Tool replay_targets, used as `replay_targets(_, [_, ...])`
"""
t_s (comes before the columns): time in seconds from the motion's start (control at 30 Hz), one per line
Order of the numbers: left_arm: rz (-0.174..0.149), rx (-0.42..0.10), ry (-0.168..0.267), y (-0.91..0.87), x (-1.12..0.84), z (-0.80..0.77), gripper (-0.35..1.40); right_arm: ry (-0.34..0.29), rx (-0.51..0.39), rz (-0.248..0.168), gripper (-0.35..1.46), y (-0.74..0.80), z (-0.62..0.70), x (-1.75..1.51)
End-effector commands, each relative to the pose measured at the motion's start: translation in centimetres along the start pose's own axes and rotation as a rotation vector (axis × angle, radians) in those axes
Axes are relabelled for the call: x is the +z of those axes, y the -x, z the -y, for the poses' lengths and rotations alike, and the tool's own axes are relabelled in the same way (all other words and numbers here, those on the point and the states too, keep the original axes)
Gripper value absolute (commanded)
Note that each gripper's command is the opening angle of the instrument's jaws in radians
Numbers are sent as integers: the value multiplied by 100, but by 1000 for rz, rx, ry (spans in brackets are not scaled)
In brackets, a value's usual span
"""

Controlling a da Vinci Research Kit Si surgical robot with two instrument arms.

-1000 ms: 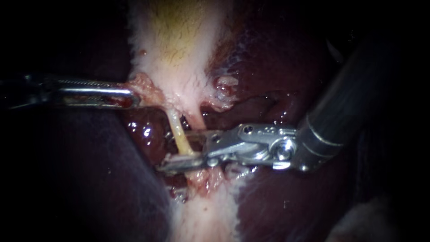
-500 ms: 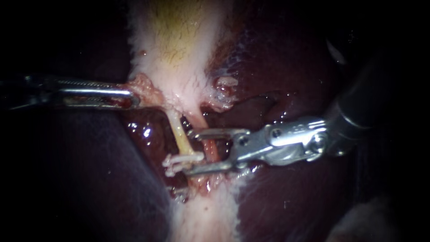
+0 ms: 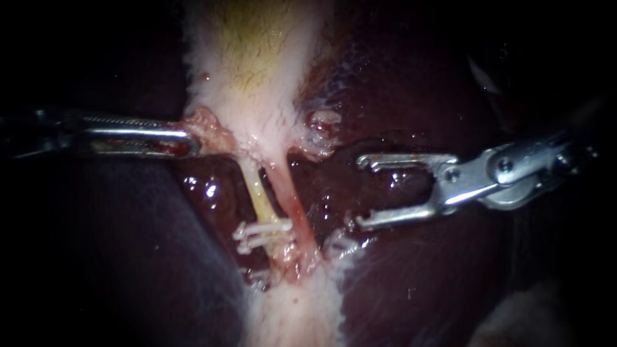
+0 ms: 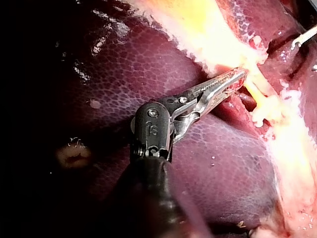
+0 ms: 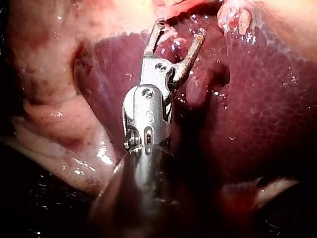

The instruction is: Going back second clip left tube

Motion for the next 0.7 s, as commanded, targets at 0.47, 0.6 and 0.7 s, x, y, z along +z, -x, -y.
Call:
replay_targets(0.47, [0, 0, 1, 0, 1, 3, -35, -6, -4, 0, 50, 1, 1, -11])
replay_targets(0.6, [0, 0, 1, 0, 2, 4, -35, -6, -5, 0, 50, 2, 2, -12])
replay_targets(0.7, [0, 0, 1, 0, 2, 4, -35, -6, -6, 0, 50, 3, 3, -12])
